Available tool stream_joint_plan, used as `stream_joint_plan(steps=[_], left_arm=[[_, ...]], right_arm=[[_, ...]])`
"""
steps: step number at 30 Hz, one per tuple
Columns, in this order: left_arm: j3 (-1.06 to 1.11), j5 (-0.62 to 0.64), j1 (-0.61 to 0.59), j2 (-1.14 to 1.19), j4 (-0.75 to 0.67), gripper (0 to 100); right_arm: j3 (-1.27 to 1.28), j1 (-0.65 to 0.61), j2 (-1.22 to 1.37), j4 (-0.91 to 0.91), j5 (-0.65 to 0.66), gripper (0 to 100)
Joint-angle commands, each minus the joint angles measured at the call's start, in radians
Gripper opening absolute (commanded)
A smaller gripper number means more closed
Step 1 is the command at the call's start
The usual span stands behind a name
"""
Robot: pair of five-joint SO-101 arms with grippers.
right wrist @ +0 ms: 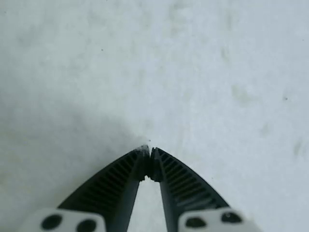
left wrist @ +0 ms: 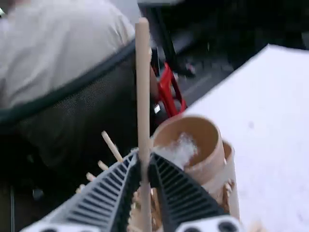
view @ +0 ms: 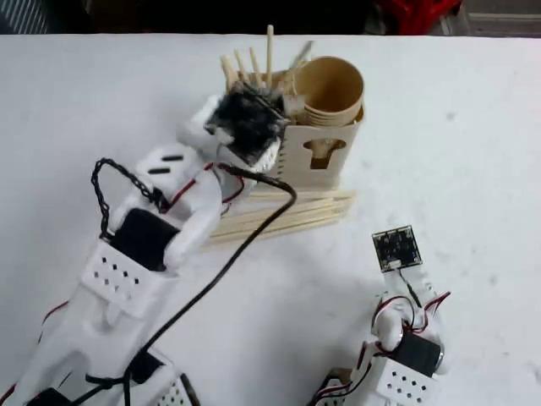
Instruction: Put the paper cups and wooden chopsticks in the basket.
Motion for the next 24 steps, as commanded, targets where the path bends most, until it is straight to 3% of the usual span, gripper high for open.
stream_joint_plan(steps=[1,4,12,24], left_arm=[[-0.002,0.061,-0.007,-0.038,-0.374,2],[-0.023,0.029,-0.005,-0.036,-0.532,2],[-0.109,0.115,-0.015,0.035,-0.497,3],[-0.236,0.334,-0.159,0.308,-0.471,3]], right_arm=[[0.008,0.004,-0.005,-0.008,0.006,1.8],[0.008,0.004,-0.005,-0.008,0.006,1.8],[0.008,0.004,-0.005,-0.008,0.006,1.8],[0.008,0.004,-0.005,-0.008,0.006,1.8]])
